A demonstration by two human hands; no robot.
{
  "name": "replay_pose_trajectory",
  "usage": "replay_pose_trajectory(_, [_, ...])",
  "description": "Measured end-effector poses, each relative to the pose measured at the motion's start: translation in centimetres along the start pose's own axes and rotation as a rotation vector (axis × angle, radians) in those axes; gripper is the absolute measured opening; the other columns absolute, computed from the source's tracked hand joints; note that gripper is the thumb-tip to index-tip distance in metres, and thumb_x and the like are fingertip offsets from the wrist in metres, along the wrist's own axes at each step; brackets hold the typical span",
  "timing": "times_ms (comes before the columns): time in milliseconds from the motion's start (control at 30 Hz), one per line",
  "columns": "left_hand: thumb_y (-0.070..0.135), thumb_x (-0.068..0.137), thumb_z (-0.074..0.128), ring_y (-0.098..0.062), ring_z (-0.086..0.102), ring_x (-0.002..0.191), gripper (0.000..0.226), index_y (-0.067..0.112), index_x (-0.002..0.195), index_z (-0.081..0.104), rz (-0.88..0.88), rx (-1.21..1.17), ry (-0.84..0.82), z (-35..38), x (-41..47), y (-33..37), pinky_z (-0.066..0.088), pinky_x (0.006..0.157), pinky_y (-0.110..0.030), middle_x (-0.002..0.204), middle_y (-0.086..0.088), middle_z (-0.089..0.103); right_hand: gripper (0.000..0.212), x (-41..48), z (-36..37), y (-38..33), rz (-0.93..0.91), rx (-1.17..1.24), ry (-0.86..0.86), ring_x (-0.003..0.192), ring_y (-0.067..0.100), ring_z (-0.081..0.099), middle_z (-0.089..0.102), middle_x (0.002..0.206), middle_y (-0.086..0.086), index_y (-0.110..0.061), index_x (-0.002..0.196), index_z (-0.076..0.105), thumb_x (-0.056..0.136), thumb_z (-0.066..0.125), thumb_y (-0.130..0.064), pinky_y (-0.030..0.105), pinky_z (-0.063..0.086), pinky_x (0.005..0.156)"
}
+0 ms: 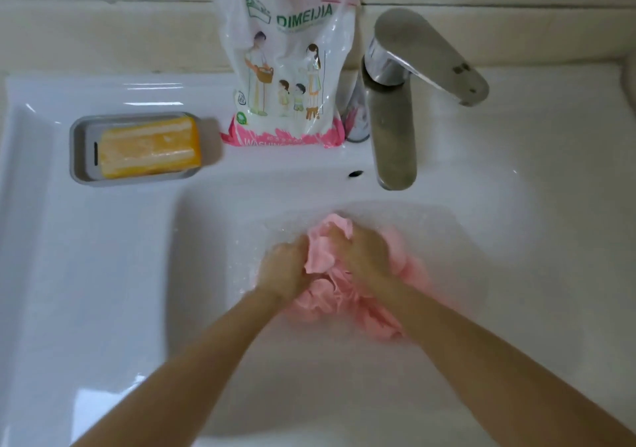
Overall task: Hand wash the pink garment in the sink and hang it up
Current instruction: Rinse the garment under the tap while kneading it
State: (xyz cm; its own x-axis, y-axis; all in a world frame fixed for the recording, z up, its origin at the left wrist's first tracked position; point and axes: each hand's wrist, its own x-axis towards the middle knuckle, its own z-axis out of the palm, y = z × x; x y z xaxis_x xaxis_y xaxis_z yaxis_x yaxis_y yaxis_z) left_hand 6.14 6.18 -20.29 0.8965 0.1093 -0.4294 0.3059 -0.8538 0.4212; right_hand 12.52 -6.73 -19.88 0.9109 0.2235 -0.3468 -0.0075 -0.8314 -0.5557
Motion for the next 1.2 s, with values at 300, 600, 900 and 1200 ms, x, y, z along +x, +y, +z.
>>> replay_pose_trajectory(300, [0.072, 0.075, 0.045, -0.036, 0.023, 0.142, 0.090, 0.024, 0.149, 0.028, 0.576, 0.343, 0.294, 0.5, -4.9, -1.0, 0.023, 0.103, -0.071, 0.155, -0.012, 0.026, 0.095, -4.8, -4.6, 9.5, -0.761, -0.624, -0.080, 0.145, 0.037, 0.012, 0.009, 0.159, 0.014, -0.025, 0.153, 0.008, 0.080, 0.028, -0.081, 0.068, 0.019, 0.108])
replay_pose_trajectory(600, [0.047, 0.028, 0.091, -0.029, 0.061, 0.111, 0.114, 0.019, 0.128, 0.046, 0.492, 0.377, 0.129, 3.2, -2.8, -1.8, 0.052, 0.082, -0.053, 0.126, -0.009, 0.062, 0.059, -3.3, -2.6, 10.2, -0.747, -0.399, -0.145, 0.114, 0.027, 0.059, 0.045, 0.145, 0.010, -0.023, 0.140, 0.041, 0.082, 0.048, -0.023, 0.036, 0.052, 0.087])
replay_pose_trajectory(900, [0.027, 0.091, 0.051, -0.013, 0.060, 0.081, 0.015, 0.031, 0.083, 0.062, -0.030, -0.947, -0.125, -2.4, -3.0, 1.0, 0.047, 0.064, -0.014, 0.078, 0.011, 0.064, 0.017, -1.5, -8.0, 5.7, 0.081, 0.500, -0.451, 0.074, 0.010, 0.060, 0.064, 0.077, -0.007, -0.026, 0.078, 0.063, 0.077, 0.053, -0.013, 0.024, 0.047, 0.069])
replay_pose_trajectory(1200, [0.034, 0.085, 0.065, -0.014, 0.056, 0.082, 0.037, 0.014, 0.107, 0.044, -0.519, -1.035, -0.114, -1.9, -3.7, 0.0, 0.044, 0.071, -0.026, 0.082, 0.000, 0.047, 0.017, -0.4, -9.2, 7.5, 0.459, 0.651, -0.473, 0.070, 0.013, 0.067, 0.067, 0.090, 0.012, -0.013, 0.089, 0.065, 0.082, 0.062, 0.002, 0.021, 0.052, 0.061])
